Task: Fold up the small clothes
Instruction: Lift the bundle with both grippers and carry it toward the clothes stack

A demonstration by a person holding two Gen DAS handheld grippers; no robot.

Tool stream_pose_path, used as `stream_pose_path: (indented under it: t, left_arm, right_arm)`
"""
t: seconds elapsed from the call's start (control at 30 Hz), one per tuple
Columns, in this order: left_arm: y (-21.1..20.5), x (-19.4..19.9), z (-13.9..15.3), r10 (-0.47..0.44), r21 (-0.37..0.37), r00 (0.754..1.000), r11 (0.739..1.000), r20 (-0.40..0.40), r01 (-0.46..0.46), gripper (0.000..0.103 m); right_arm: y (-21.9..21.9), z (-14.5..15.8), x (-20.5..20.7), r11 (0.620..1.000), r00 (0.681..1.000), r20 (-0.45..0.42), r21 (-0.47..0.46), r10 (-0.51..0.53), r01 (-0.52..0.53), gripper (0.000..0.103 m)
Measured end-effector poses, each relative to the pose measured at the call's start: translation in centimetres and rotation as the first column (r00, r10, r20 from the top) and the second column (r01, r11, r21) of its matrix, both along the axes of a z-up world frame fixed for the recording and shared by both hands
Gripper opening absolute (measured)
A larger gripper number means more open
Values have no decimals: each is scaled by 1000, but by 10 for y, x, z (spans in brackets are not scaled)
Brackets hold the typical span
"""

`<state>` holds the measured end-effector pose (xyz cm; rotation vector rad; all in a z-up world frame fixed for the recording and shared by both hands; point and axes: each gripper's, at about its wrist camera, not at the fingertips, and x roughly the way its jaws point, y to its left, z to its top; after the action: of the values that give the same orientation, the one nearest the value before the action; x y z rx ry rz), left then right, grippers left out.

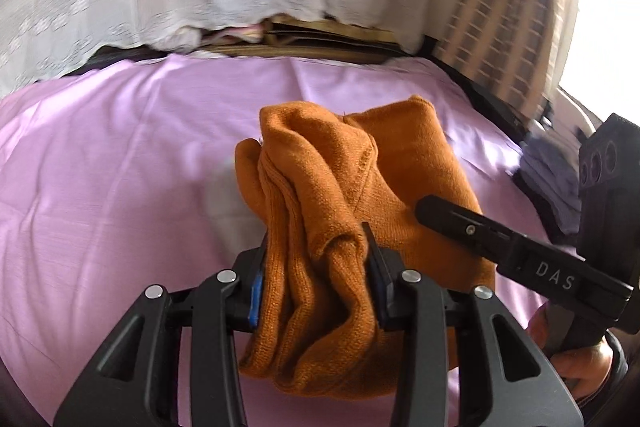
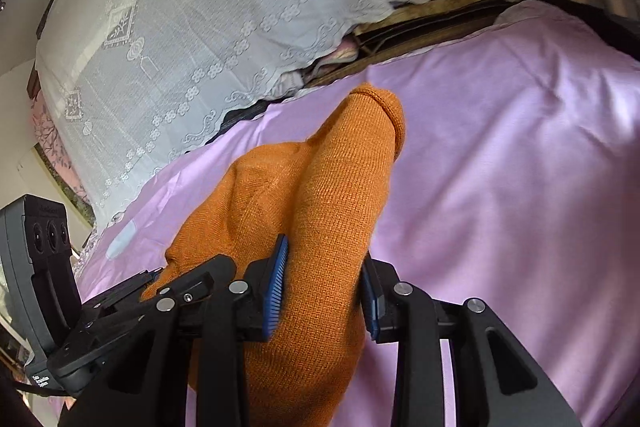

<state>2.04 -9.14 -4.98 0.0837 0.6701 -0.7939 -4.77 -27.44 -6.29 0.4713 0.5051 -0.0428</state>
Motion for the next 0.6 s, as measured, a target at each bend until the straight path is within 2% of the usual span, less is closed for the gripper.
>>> stream_pose_path:
  t: [0.27, 0.43, 0.6]
  left_arm:
    - [-37, -71, 4, -152, 11, 988, 988, 24, 152, 38]
    - [-63, -123, 11, -255, 10, 966, 967, 41, 255, 38]
    - [-81, -160, 23, -305, -5, 949, 952, 77, 306, 38]
  right_arm:
    - [-28, 7, -92, 995, 997, 6, -52, -82, 82, 33]
    - [-46, 17, -149, 987, 990, -9, -86, -139, 138, 33]
    - [-54, 39, -193, 972, 982, 14, -145, -187, 187, 33]
